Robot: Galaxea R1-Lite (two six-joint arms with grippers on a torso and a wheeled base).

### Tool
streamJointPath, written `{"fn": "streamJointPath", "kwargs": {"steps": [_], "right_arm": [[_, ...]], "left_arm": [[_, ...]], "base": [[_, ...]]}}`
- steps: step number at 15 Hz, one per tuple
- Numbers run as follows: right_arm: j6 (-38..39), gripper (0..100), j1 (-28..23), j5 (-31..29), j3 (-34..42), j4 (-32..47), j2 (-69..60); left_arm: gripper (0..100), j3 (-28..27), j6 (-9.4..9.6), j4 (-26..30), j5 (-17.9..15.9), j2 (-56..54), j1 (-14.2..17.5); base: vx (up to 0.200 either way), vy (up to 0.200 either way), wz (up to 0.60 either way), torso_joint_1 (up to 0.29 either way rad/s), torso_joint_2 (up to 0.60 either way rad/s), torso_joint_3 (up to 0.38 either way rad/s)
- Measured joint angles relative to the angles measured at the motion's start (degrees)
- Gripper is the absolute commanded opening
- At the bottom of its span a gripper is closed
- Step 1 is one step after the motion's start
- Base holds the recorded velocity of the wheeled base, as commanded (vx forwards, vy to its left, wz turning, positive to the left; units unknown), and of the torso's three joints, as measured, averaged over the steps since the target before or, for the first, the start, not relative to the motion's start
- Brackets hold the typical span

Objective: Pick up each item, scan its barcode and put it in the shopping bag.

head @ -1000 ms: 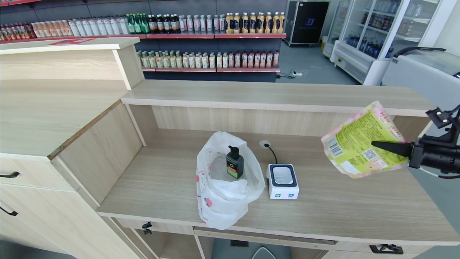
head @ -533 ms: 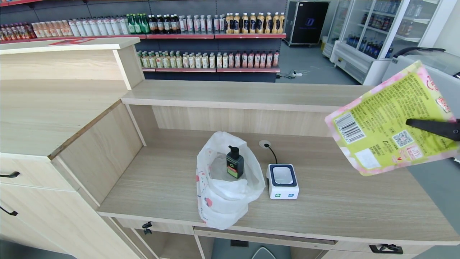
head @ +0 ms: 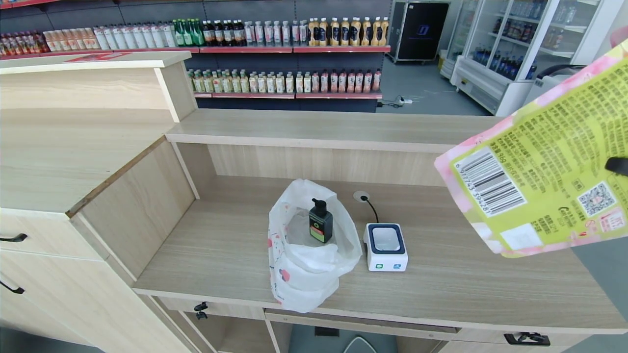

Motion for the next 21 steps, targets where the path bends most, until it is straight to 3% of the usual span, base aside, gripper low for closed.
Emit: {"fn": "streamJointPath", "kwargs": {"steps": [7, 9, 21], "right_arm": [[8.6, 0, 2.0, -0.6, 0.1, -0.1, -8.4], [10.9, 0, 4.1, -3.6, 0.1, -0.2, -10.4], [15.2, 0, 10.1, -7.4, -1.0, -0.3, -18.2]], "left_arm": [[100, 0.0, 0.0, 0.0, 0.0, 0.0, 0.0], [100, 0.0, 0.0, 0.0, 0.0, 0.0, 0.0], [100, 0.0, 0.0, 0.0, 0.0, 0.0, 0.0]], "base": [[0.0, 0.0, 0.0, 0.0, 0.0, 0.0], [0.0, 0.0, 0.0, 0.0, 0.0, 0.0], [0.0, 0.0, 0.0, 0.0, 0.0, 0.0]]}}
